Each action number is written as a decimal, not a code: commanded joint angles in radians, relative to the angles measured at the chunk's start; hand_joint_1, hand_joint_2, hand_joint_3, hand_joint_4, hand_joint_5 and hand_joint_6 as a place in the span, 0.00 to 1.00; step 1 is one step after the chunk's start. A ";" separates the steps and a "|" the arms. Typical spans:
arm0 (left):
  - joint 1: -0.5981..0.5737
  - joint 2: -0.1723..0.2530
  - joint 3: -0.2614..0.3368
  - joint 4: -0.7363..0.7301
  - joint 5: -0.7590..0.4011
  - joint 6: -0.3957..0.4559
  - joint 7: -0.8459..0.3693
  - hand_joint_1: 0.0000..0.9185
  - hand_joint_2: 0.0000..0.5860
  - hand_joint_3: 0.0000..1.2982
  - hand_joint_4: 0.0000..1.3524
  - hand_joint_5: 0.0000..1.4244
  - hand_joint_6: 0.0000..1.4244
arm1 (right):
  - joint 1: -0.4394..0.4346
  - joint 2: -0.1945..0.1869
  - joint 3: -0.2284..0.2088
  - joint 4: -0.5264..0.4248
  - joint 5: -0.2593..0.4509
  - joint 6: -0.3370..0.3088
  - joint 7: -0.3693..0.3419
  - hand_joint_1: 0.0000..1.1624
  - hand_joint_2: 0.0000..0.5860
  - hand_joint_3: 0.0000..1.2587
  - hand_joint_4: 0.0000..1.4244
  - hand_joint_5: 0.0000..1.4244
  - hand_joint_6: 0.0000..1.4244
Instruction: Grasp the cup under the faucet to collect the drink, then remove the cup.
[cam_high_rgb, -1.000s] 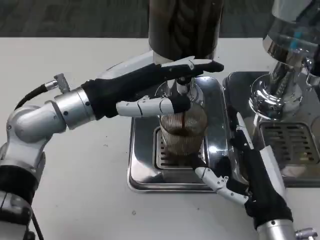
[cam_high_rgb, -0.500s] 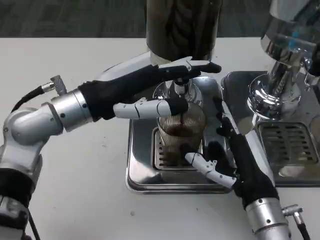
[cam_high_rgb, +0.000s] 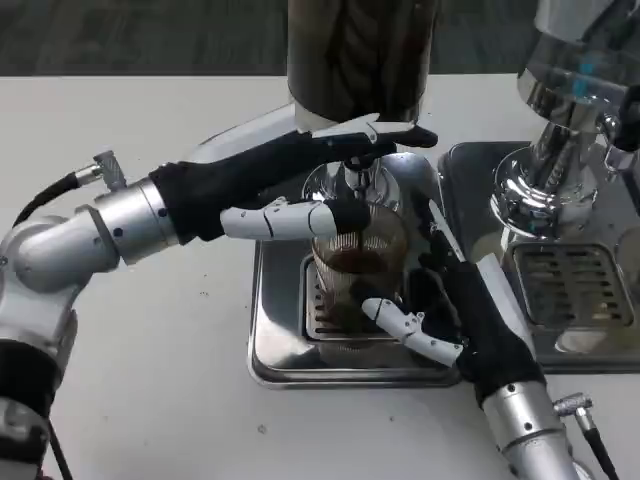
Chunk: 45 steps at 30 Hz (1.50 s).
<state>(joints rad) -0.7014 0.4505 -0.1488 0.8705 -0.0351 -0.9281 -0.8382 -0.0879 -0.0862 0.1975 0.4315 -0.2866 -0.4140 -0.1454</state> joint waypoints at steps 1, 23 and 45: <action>0.053 0.032 -0.010 0.013 0.031 0.040 -0.016 0.00 0.25 0.12 0.05 0.00 0.00 | -0.021 0.007 -0.003 0.015 0.013 -0.026 0.013 0.53 0.39 0.02 0.00 0.01 0.07; 0.081 -0.001 0.065 -0.025 -0.124 0.044 -0.052 0.00 0.26 0.11 0.07 0.03 0.00 | -0.030 0.022 -0.002 0.036 0.020 -0.034 0.038 0.53 0.39 0.03 0.00 0.02 0.08; 0.154 -0.011 0.220 -0.180 -0.295 0.167 -0.124 0.00 0.27 0.11 0.07 0.06 0.04 | -0.021 0.027 -0.001 0.028 0.001 -0.032 0.033 0.53 0.39 0.02 0.00 0.01 0.07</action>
<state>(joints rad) -0.5833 0.4237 0.0522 0.7089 -0.3256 -0.7779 -0.9643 -0.1113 -0.0558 0.1958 0.4642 -0.2808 -0.4321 -0.1080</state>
